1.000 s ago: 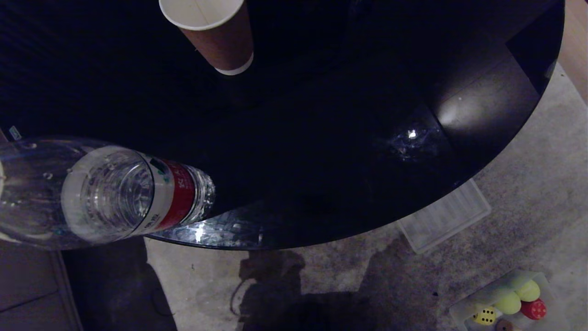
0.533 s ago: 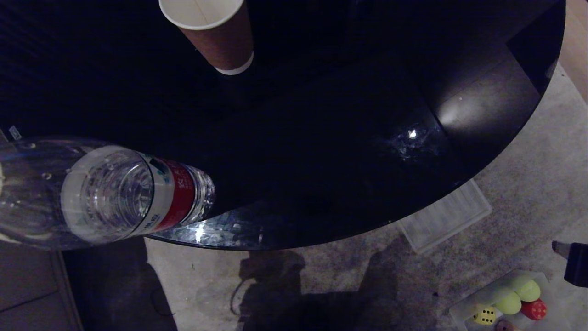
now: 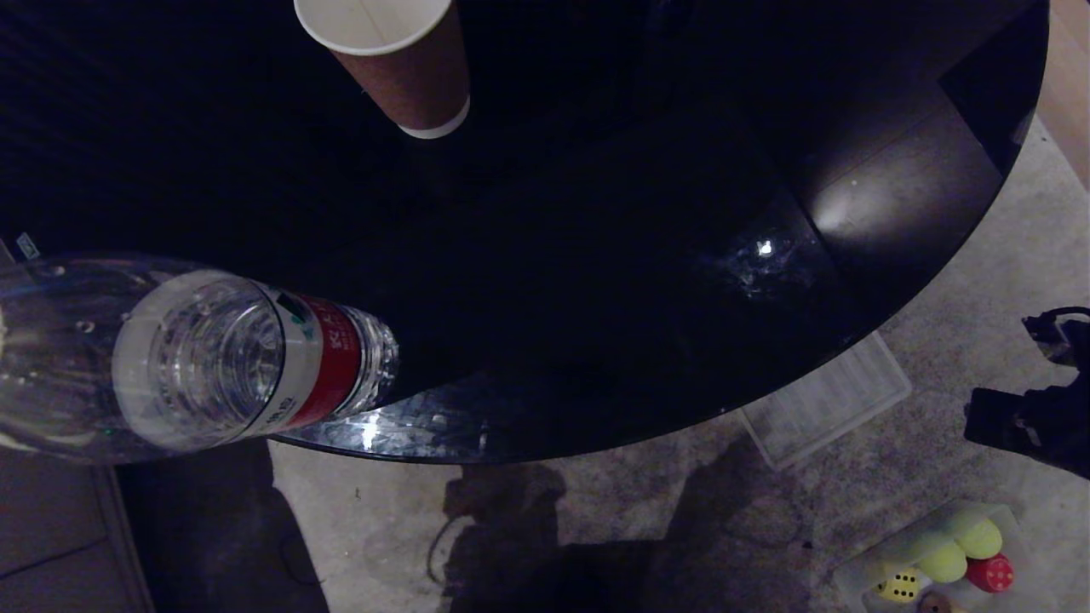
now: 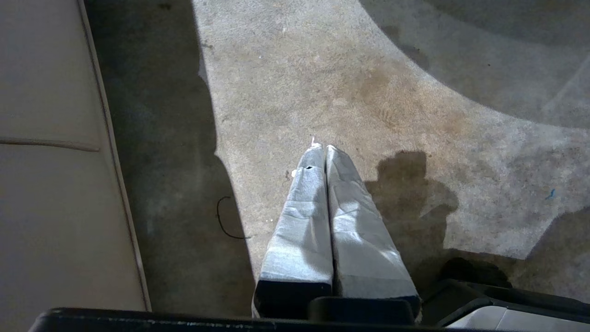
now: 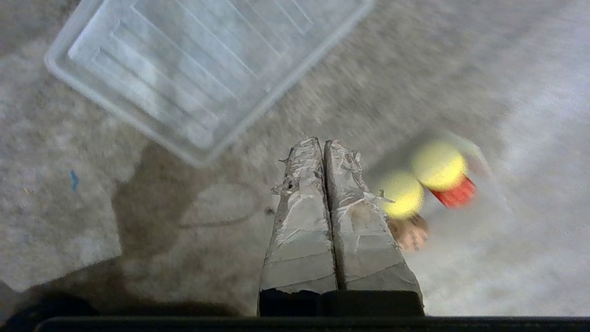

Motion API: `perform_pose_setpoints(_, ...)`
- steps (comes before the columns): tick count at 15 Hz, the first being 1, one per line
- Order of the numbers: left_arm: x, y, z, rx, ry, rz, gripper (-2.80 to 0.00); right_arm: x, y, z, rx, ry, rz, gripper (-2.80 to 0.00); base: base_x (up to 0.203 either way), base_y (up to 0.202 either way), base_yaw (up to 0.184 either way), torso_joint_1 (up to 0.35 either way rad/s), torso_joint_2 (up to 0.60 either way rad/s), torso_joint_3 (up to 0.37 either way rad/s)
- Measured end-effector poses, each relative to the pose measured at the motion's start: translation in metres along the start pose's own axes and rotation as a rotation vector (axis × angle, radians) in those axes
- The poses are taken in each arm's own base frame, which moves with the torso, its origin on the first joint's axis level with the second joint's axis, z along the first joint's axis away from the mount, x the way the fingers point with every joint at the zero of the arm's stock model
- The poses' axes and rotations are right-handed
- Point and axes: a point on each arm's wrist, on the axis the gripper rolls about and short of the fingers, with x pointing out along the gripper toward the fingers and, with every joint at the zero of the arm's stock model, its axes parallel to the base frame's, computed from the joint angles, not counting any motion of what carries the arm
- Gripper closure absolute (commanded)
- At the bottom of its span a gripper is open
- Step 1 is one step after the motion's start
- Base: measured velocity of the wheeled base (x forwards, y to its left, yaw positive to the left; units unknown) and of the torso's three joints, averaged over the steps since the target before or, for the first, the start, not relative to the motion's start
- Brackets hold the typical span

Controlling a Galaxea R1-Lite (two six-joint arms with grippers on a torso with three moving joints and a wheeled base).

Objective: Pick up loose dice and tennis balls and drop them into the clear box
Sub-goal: Close the lid

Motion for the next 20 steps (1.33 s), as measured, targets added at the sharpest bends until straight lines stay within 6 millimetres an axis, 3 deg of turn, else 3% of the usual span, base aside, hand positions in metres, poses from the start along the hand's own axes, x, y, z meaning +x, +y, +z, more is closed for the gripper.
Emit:
perform_pose_setpoints(7, 0.0, 0.0, 0.0, 0.0, 0.0, -0.001, 0.0, 0.091, -0.036, 0.008, -0.102, 0.029, 0.093, 0.0, 0.0, 0.0, 0.0, 0.0, 0.0, 0.0)
perform_pose_setpoints(8, 0.0, 0.0, 0.0, 0.0, 0.0, 0.0, 0.0, 0.101, -0.042, 0.008, -0.117, 0.028, 0.11, -2.8, 0.0, 0.0, 0.0, 0.0, 0.0, 0.0)
perform_pose_setpoints(12, 0.0, 0.0, 0.0, 0.0, 0.0, 0.0, 0.0, 0.138, -0.058, 0.001, -0.203, 0.036, 0.157, -2.8, 0.0, 0.0, 0.0, 0.0, 0.0, 0.0)
perform_pose_setpoints(16, 0.0, 0.0, 0.0, 0.0, 0.0, 0.0, 0.0, 0.176, -0.064, 0.0, -0.25, -0.064, 0.215, -2.8, 0.0, 0.0, 0.0, 0.0, 0.0, 0.0)
perform_pose_setpoints(20, 0.0, 0.0, 0.0, 0.0, 0.0, 0.0, 0.0, 0.194, -0.082, -0.001, -0.241, -0.119, 0.36, -2.8, 0.0, 0.0, 0.0, 0.0, 0.0, 0.0)
